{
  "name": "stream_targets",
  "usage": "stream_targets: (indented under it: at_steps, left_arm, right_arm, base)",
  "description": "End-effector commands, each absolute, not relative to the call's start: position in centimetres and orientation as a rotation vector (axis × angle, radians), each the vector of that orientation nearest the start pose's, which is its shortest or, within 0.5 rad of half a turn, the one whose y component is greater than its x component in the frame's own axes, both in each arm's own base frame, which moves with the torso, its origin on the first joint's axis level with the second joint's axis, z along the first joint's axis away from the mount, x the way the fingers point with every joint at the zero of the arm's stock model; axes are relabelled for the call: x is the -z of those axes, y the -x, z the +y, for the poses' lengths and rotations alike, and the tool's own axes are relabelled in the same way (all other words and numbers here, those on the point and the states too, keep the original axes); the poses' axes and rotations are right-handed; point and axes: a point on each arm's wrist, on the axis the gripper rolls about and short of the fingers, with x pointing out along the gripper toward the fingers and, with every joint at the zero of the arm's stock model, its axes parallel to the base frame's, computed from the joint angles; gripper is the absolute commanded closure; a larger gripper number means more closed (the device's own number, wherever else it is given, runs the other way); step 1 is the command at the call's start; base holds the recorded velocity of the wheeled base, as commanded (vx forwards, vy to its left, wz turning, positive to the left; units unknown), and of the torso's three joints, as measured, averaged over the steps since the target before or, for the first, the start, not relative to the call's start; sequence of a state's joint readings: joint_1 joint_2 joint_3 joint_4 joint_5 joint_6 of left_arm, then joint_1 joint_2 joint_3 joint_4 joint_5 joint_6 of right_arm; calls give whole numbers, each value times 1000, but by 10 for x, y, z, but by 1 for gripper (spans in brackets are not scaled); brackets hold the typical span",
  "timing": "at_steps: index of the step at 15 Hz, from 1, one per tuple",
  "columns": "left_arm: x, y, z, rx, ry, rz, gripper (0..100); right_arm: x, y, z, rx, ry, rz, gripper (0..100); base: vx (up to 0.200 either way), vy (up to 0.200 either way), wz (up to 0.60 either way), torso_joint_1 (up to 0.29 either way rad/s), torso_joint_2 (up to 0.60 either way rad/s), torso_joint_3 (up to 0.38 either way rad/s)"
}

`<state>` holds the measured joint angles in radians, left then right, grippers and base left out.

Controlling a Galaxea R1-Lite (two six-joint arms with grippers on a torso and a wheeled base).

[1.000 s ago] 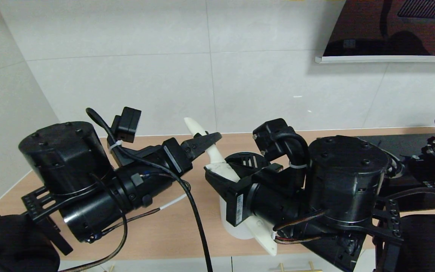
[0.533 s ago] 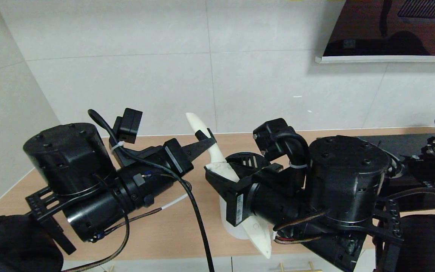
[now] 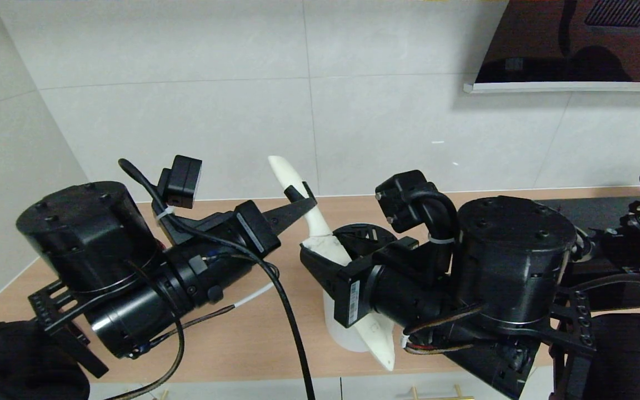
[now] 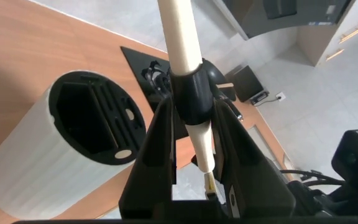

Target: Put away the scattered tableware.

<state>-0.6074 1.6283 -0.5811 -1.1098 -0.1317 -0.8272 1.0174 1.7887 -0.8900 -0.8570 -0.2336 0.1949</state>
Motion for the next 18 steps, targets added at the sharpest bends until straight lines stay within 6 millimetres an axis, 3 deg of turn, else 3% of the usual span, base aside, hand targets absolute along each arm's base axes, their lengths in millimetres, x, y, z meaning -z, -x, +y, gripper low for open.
stream_targets:
  at_steps: [1, 6, 9, 13, 15, 18]
  left_arm:
    - [-196, -220, -156, 727, 806, 235, 100]
    - [-212, -219, -153, 711, 804, 166, 100]
    - [-235, -228, -153, 505, 764, 107, 100]
    - [-274, -215, -144, 411, 699, 32, 100]
    - [-286, -208, -157, 374, 641, 36, 100]
    - [-288, -214, -183, 257, 523, 6, 100]
  right_arm:
    - [-199, -180, 282, -780, -160, 113, 0]
    - [-204, -185, 274, -753, -169, 95, 0]
    - [-222, -214, 241, -641, -199, 42, 0]
    - [-243, -239, 202, -524, -226, -28, 0]
    - [-245, -243, 192, -489, -224, -27, 0]
    - [-245, -245, 183, -463, -215, -10, 0]
  base:
    - [0, 0, 0, 0, 0, 0]
    - [0, 0, 0, 0, 0, 0]
    - [0, 0, 0, 0, 0, 0]
    - [0, 0, 0, 0, 0, 0]
    - [0, 0, 0, 0, 0, 0]
    - [0, 0, 0, 0, 0, 0]
